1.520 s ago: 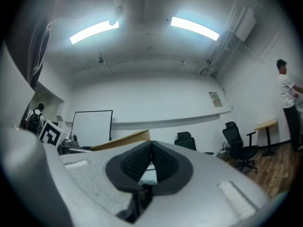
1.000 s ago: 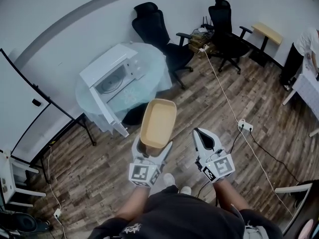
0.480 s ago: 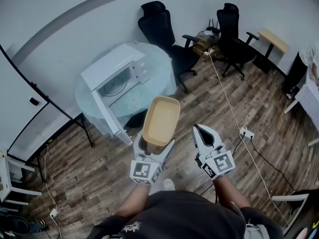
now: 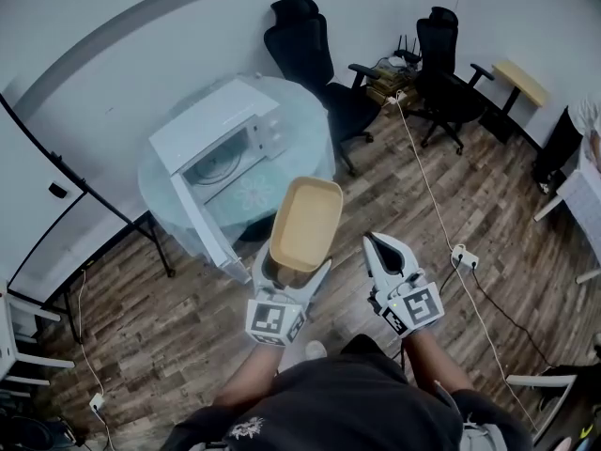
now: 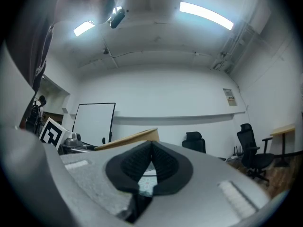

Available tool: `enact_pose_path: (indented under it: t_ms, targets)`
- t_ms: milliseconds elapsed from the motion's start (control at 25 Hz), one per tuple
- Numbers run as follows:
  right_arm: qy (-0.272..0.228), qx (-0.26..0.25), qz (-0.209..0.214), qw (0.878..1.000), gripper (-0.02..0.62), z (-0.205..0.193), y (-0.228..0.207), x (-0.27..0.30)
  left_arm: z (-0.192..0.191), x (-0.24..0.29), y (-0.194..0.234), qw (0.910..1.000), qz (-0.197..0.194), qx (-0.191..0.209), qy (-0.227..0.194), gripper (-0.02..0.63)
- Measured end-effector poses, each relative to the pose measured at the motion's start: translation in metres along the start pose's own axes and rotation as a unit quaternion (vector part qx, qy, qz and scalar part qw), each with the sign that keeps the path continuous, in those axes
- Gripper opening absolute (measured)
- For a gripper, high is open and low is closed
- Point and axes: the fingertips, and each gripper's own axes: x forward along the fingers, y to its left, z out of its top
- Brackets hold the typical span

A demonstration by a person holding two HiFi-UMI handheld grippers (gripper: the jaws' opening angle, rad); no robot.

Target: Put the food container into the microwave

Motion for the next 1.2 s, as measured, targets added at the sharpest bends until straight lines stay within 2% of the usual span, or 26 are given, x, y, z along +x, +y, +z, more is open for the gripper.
enact_pose_path:
  t_ms: [240, 600, 1200]
  targets:
    - [-0.005, 0.012, 0.015, 1.0, 0.002, -0.006, -0.026, 0.021, -0.007, 0.027, 0.005, 0.9999, 0.016, 0.004, 0.004, 0.503]
    - [-0.01, 0.059, 0.071, 0.996, 0.002, -0.008, -0.077, 0.063, 0.008, 0.071, 0.015, 0.9966, 0.082, 0.006, -0.01, 0.503]
    - [-0.004, 0.086, 0.171, 0.982, 0.002, -0.032, -0.122, 0.124, -0.01, 0.109, 0.042, 0.9798, 0.197, 0.032, 0.009, 0.503]
